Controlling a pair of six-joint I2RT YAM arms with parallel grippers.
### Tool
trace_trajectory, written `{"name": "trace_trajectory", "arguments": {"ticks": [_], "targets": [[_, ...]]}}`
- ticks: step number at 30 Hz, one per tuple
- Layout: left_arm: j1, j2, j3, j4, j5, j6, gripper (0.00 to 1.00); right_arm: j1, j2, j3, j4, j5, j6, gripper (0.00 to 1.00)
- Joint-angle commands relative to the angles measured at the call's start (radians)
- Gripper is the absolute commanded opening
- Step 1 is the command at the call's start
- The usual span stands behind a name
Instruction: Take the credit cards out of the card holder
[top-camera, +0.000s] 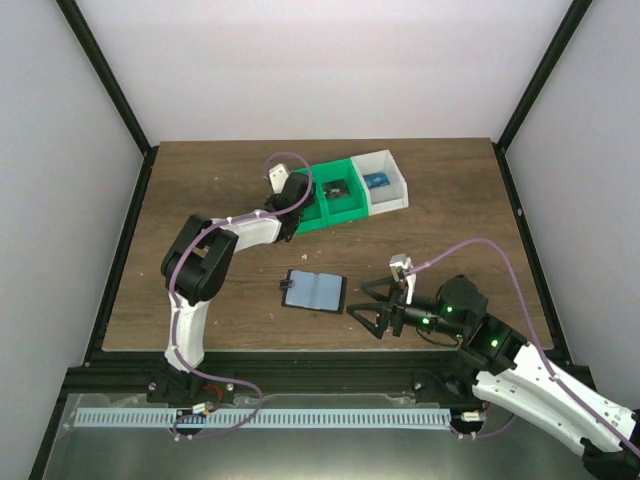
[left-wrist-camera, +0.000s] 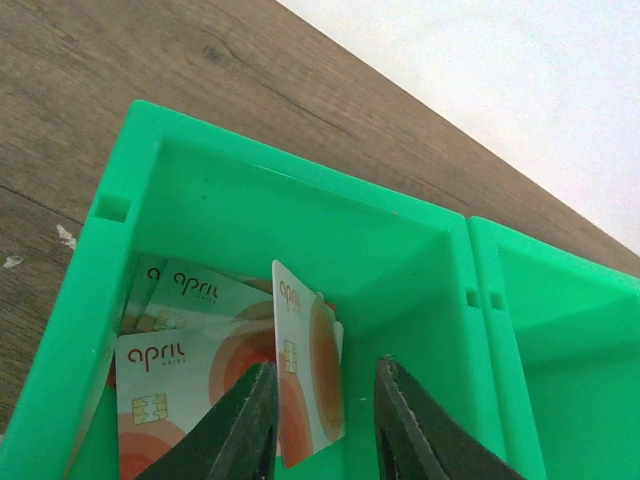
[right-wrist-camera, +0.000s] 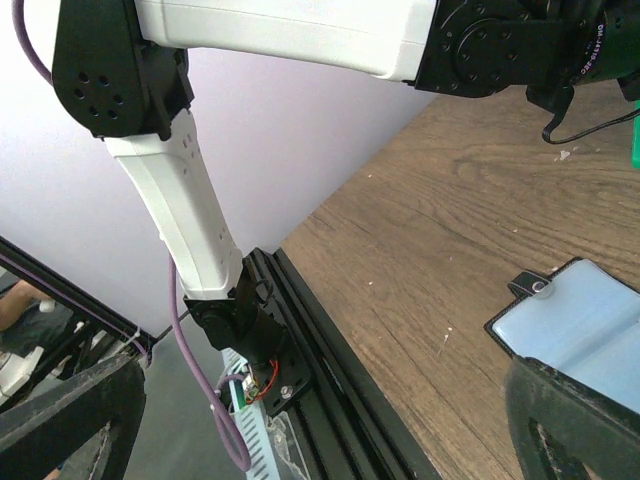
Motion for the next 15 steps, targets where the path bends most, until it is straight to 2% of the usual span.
{"name": "trace_trajectory", "arguments": {"ticks": [1, 4, 15], "targets": [[0.005, -0.022, 0.029, -0.032, 0.012, 0.016, 0.32, 0.007, -0.001, 0.03, -0.005, 0.013, 0.007, 1.0], [0.005, -0.027, 0.042, -0.054, 0.012, 0.023, 0.37, 0.007, 0.0, 0.034, -0.007, 0.018, 0.008, 1.0], [0.005, -0.048, 0.05, -0.078, 0.006, 0.042, 0.42, 0.007, 0.006, 0.038, -0.006, 0.026, 0.021, 1.0]]}}
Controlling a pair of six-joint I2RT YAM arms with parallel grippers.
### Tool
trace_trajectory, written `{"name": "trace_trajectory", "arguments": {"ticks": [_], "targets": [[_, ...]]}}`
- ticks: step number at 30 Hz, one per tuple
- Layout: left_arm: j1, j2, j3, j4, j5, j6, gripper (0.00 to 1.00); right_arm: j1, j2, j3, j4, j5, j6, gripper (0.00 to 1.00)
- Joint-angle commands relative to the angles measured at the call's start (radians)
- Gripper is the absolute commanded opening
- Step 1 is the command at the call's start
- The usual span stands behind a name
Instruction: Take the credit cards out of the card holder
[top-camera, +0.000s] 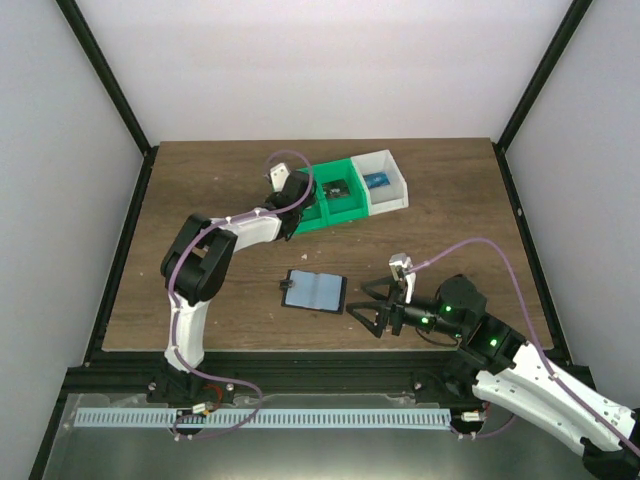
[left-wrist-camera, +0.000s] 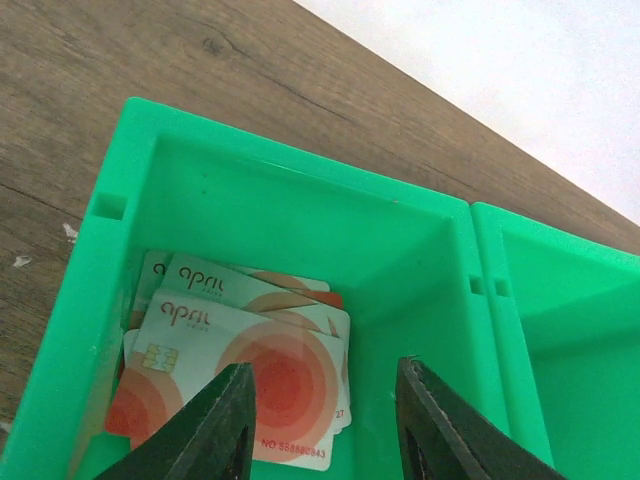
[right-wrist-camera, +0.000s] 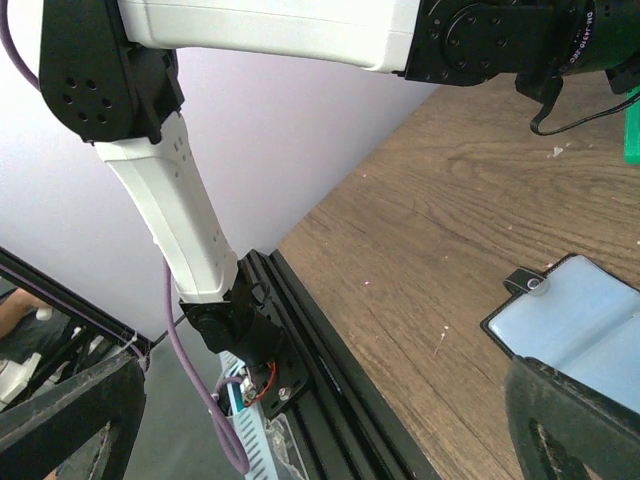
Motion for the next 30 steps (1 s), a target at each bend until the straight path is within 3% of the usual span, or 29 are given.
{"name": "trace_trajectory", "arguments": {"ticks": [1, 7, 11, 12, 14, 22, 30], "targets": [[0.005, -0.05, 0.024, -0.02, -0.006, 0.019, 0.42, 0.007, -0.002, 0.037, -0.005, 0.016, 0.011, 1.0], [0.006, -0.112, 0.016, -0.051, 0.016, 0.033, 0.5, 0.007, -0.001, 0.028, -0.013, 0.029, 0.024, 1.0], [0.005, -0.208, -0.03, -0.056, 0.048, 0.054, 0.75, 0.007, -0.001, 0.025, -0.036, 0.07, 0.039, 1.0], [0.005, -0.24, -0.046, -0.056, 0.06, 0.063, 0.86, 0.007, -0.001, 0.026, -0.046, 0.087, 0.044, 1.0], [0.005, -0.305, -0.075, -0.071, 0.086, 0.083, 0.92, 0.007, -0.001, 0.035, -0.062, 0.118, 0.055, 1.0], [0.001, -0.637, -0.227, -0.19, 0.199, 0.284, 0.94, 0.007, 0.01, 0.085, -0.19, 0.337, 0.128, 1.0], [0.0, -1.041, -0.531, -0.273, 0.402, 0.358, 0.9, 0.007, 0.03, 0.146, -0.334, 0.547, 0.177, 1.0]]}}
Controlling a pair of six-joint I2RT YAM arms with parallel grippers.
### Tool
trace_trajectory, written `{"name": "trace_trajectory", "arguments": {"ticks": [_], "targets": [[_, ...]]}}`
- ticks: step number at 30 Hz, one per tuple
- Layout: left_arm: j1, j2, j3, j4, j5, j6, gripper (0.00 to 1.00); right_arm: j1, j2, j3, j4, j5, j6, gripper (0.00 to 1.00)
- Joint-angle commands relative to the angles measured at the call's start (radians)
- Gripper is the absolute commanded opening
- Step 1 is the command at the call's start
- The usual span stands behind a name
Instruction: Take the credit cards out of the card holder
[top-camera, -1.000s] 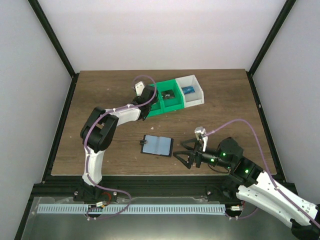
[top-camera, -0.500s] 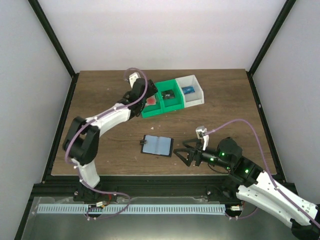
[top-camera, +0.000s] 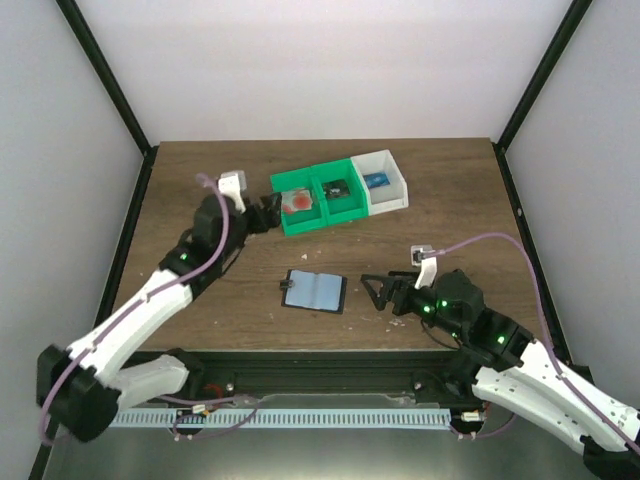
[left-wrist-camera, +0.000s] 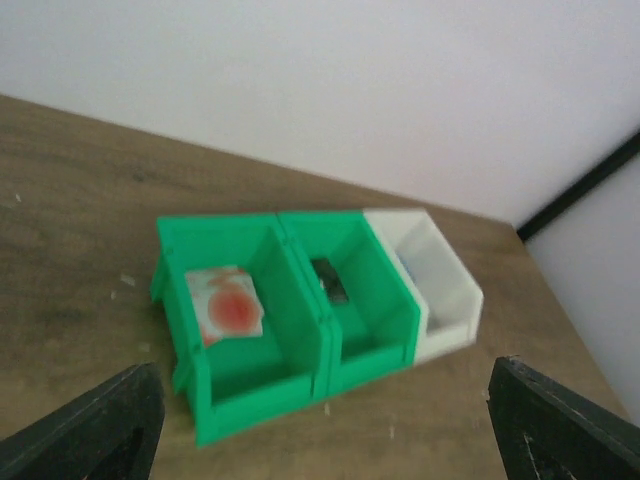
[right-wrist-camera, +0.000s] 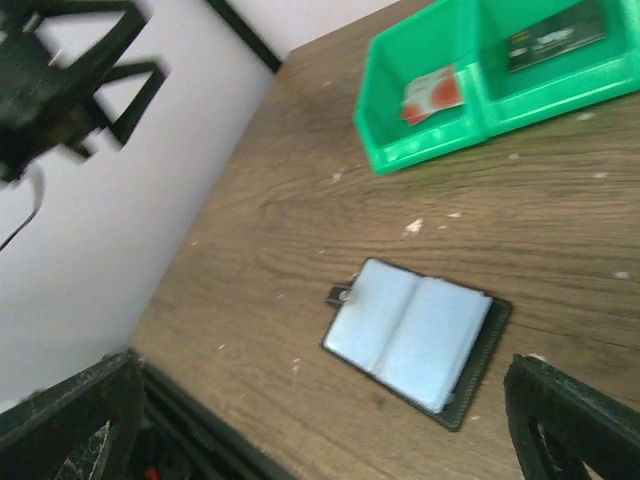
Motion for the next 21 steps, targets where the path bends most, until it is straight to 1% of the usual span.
{"name": "trace_trajectory", "arguments": {"ticks": [1, 3, 6, 8, 10, 11, 16, 21], "targets": [[-0.002, -0.19, -0.164, -0.086, 0.193, 0.065, 0.9, 0.007, 0.012, 0.07, -0.125, 0.185, 0.053, 1.0], [-0.002, -0.293, -0.242, -0.082, 0.294, 0.054, 0.9, 0.007, 0.014, 0.079, -0.149, 0.229, 0.075, 1.0], [-0.002, -0.439, -0.345, -0.059, 0.431, 0.018, 0.91, 0.007, 0.017, 0.085, -0.161, 0.247, 0.09, 1.0], [-0.001, -0.541, -0.397, -0.066, 0.461, -0.027, 0.94, 0.007, 0.021, 0.091, -0.17, 0.248, 0.103, 1.0], [-0.002, -0.606, -0.43, -0.09, 0.477, -0.043, 0.99, 0.007, 0.022, 0.089, -0.174, 0.244, 0.117, 1.0], [-0.002, -0.632, -0.441, -0.106, 0.483, -0.046, 1.0, 0.007, 0.022, 0.086, -0.175, 0.241, 0.122, 1.0], [-0.002, -0.711, -0.475, -0.107, 0.524, -0.08, 1.0, 0.007, 0.007, 0.064, -0.144, 0.196, 0.119, 1.0], [-0.002, -0.698, -0.48, -0.117, 0.517, -0.094, 1.0, 0.007, -0.004, 0.072, -0.118, 0.183, 0.102, 1.0]]}}
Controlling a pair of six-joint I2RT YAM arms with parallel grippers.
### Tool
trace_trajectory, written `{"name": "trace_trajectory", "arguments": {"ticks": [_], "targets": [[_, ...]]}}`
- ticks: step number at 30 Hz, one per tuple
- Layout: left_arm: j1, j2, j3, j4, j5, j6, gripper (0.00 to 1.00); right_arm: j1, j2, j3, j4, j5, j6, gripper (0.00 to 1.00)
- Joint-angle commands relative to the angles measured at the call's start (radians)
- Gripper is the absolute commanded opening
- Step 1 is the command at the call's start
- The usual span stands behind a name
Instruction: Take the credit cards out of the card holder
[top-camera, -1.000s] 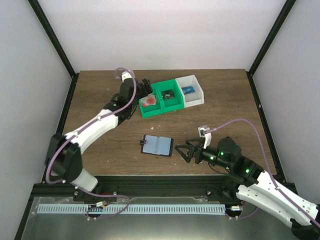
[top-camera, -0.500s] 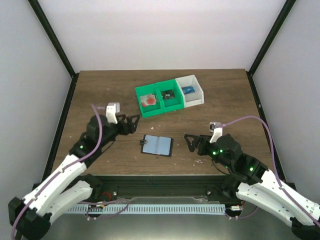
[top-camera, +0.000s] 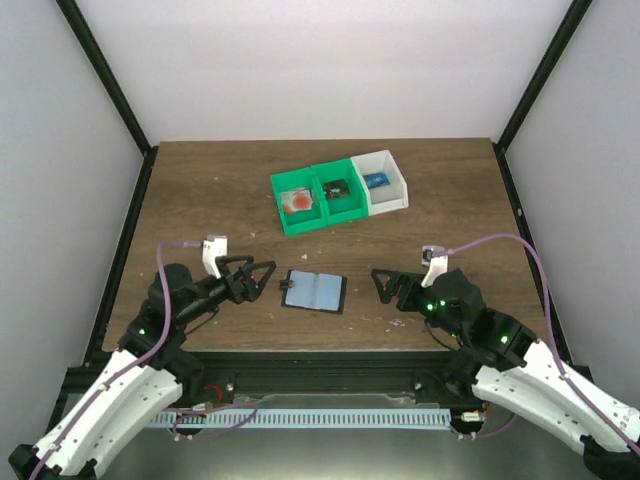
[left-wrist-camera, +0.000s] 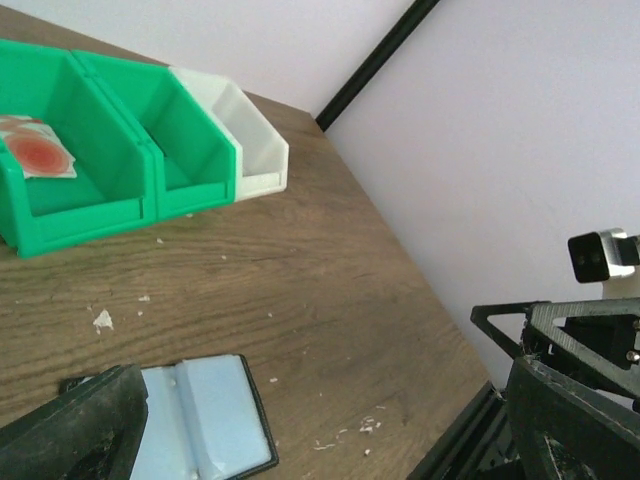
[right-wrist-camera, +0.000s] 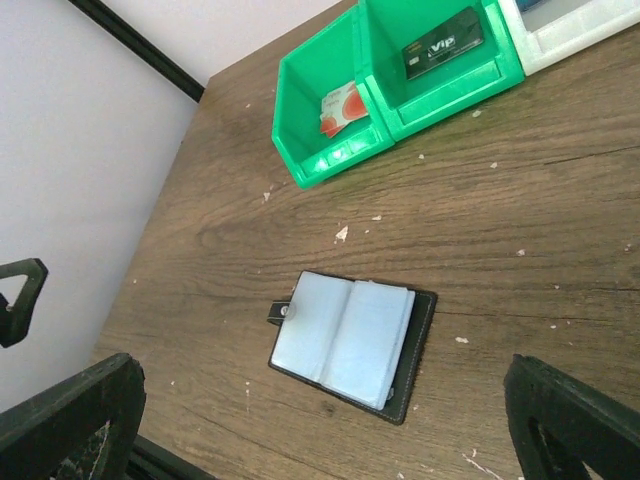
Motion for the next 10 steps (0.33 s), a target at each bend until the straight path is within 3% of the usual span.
{"name": "trace_trajectory", "arguments": {"ticks": [1, 10], "targets": [[-0.001, 0.015, -0.012, -0.013, 0.031, -0.03, 1.0, 0.007, -0.015, 0.031, 0.033, -0.003, -0.003, 1.0], [0.0, 0.007, -0.028, 0.02, 0.053, -0.052, 1.0, 0.007, -0.001, 0.027, 0.044, -0.005, -0.007, 1.0]]}}
